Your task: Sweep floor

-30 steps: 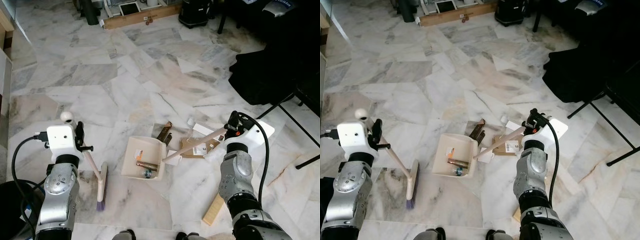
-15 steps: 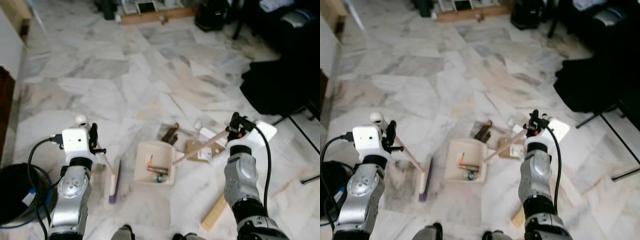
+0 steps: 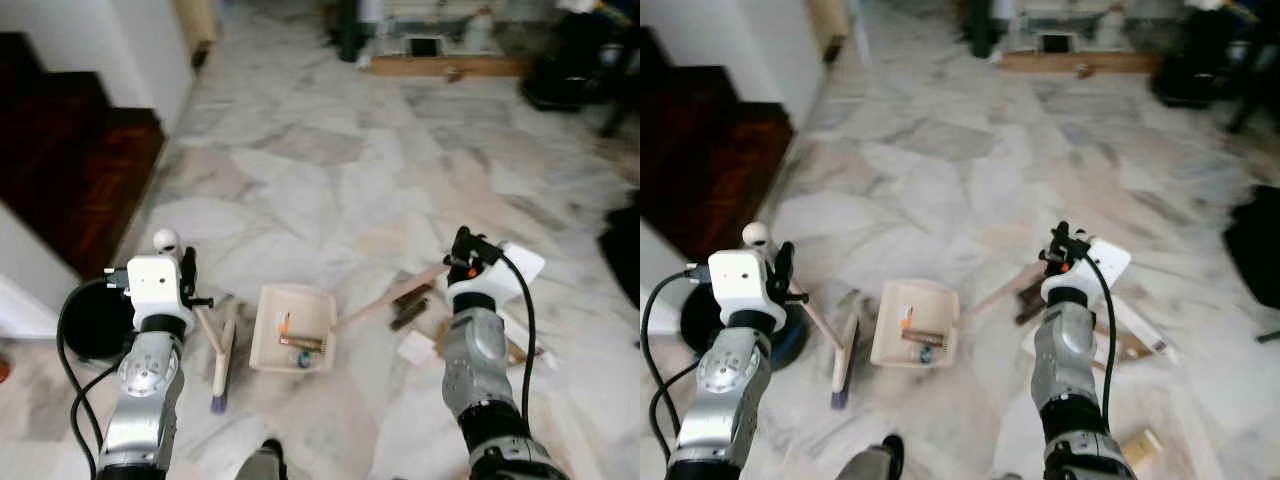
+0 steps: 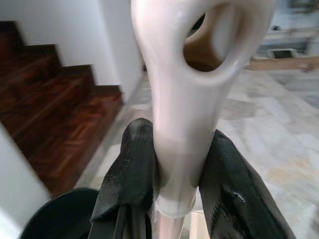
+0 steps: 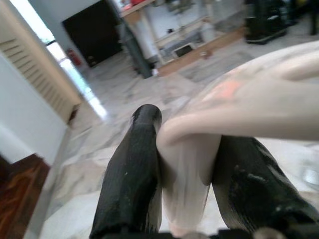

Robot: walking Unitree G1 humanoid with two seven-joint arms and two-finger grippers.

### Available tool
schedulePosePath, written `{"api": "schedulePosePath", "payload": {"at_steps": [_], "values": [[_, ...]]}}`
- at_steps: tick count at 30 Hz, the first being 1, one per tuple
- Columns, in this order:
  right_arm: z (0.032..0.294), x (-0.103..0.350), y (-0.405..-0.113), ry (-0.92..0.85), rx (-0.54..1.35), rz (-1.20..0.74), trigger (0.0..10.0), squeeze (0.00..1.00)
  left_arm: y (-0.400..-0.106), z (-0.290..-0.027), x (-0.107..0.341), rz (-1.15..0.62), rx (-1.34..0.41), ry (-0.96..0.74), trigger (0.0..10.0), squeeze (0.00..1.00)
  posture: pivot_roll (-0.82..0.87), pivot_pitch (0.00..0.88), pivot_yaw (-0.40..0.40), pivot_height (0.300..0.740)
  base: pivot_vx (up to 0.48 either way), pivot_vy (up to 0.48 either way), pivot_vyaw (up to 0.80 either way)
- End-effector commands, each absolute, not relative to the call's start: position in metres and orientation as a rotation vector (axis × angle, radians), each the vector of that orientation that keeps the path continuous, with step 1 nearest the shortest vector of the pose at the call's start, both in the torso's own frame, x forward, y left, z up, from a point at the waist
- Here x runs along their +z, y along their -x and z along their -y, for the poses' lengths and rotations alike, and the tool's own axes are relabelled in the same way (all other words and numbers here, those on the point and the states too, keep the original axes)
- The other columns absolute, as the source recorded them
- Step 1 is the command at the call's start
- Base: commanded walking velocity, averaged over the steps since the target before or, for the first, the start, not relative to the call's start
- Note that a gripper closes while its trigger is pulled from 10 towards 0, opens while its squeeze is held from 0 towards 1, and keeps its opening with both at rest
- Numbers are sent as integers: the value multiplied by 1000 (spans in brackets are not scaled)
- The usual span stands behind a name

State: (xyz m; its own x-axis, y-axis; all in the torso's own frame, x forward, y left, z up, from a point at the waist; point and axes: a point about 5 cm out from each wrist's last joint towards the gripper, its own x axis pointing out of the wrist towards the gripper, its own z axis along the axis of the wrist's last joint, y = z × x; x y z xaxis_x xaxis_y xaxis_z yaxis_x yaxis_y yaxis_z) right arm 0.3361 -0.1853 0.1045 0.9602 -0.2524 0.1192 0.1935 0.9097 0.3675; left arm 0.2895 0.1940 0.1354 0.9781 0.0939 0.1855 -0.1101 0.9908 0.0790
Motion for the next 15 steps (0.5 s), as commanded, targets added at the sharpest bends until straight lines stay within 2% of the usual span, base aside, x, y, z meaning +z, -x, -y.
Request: {"api": "schedulePosePath", "payload": {"at_steps": [1,11,15], "values": [[185,117,-339,-377,-229,218,10000,0,-290,-195,142,220,102,-107,10000,0,106,75,5,740,0,0,800],[184,118,-340,-377,-227,216,10000,0,-289,-195,141,206,95,-113,10000,0,112,94,5,740,0,0,764],[184,118,-340,-394,-229,213,10000,0,-287,-198,138,193,98,-121,10000,0,113,107,-2,740,0,0,0]]}}
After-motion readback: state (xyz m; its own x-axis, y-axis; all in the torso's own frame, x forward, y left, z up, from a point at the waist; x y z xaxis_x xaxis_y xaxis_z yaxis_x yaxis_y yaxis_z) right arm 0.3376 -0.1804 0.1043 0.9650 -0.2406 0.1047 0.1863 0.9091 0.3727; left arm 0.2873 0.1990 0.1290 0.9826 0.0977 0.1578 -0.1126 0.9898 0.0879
